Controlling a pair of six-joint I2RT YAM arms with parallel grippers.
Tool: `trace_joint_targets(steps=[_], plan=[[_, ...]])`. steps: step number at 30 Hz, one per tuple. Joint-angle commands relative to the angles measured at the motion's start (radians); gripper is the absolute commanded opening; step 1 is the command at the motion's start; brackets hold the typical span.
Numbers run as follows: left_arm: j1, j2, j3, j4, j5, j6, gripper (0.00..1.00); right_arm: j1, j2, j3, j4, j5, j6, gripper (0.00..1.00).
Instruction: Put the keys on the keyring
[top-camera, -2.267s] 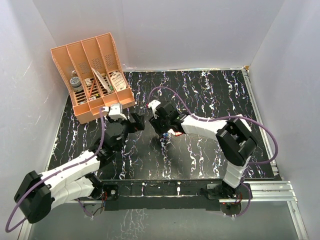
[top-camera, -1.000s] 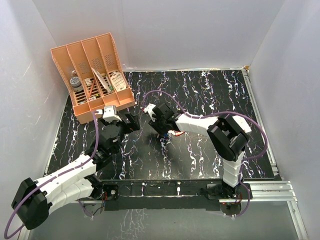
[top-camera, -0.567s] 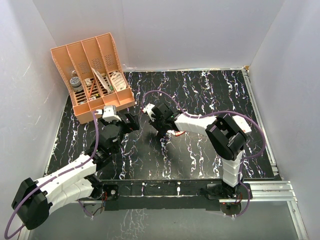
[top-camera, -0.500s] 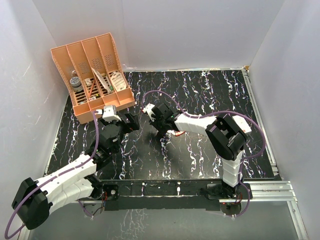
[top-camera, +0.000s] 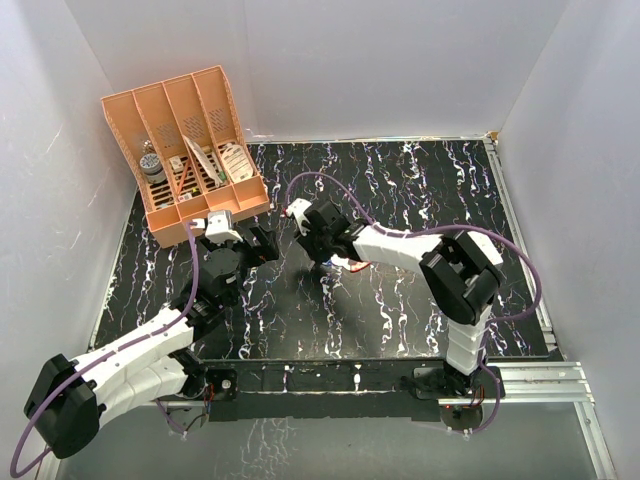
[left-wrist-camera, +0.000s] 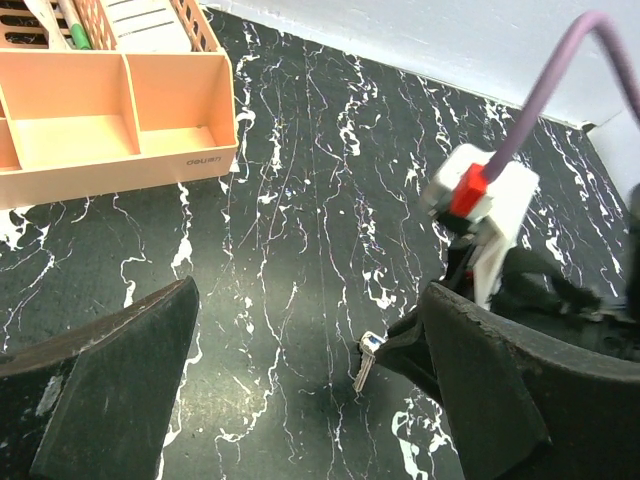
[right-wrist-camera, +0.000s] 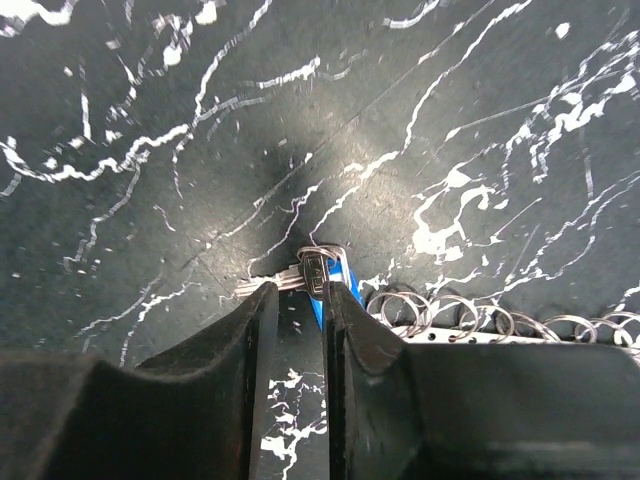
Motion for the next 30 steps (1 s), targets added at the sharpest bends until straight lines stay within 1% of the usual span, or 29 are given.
trace_joint_targets(steps=[1,3,5,11,17,23,30], plan=[[0.007,-0.010,-0.011,0.018,0.001,-0.002,0.93,0.004,-0.087,0.043,0.093,-0.013,0.114,0.27],[0.005,-0.011,-0.012,0.018,0.004,-0.004,0.93,0.003,-0.071,0.074,0.074,-0.027,0.124,0.30],[0.006,-0.015,-0.010,0.014,0.006,-0.005,0.94,0.003,-0.049,0.105,0.050,-0.013,0.120,0.36],[0.007,-0.031,-0.011,0.004,0.006,-0.004,0.93,-0.007,0.019,0.176,-0.023,-0.013,0.034,0.47],[0.008,-0.041,-0.011,-0.003,0.003,-0.004,0.93,-0.049,0.080,0.240,-0.117,-0.063,0.049,0.47],[0.009,-0.035,-0.011,0.000,0.006,-0.006,0.93,-0.049,0.072,0.192,-0.095,-0.066,0.085,0.47],[0.010,-0.033,-0.014,0.002,0.009,-0.008,0.93,-0.049,0.061,0.160,-0.084,-0.078,0.085,0.47]])
